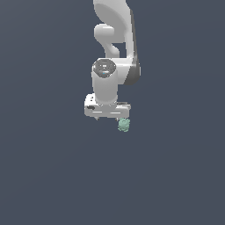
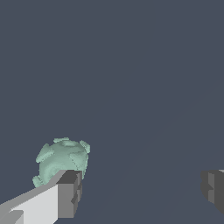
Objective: Pick up the object and move it to a goal position.
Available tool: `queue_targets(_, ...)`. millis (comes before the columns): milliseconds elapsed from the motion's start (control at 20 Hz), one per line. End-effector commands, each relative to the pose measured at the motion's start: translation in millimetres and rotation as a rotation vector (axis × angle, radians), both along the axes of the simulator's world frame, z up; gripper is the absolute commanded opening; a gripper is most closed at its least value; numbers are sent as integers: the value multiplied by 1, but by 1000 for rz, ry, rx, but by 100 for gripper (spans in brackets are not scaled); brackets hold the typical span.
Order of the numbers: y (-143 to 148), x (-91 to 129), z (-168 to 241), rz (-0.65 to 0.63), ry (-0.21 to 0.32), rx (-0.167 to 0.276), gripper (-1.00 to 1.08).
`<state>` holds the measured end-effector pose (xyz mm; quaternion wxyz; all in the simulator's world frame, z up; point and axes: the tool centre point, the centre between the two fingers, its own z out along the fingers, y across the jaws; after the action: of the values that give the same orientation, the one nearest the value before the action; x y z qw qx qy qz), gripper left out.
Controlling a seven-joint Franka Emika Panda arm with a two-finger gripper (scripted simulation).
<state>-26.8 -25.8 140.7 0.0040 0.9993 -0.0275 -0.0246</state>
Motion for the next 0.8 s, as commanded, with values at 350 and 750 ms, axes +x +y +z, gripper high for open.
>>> queue_targets(350, 44, -12, -24, -85, -23, -2, 100)
queue_targets(750, 80, -27, -44, -161, -43, 0, 100)
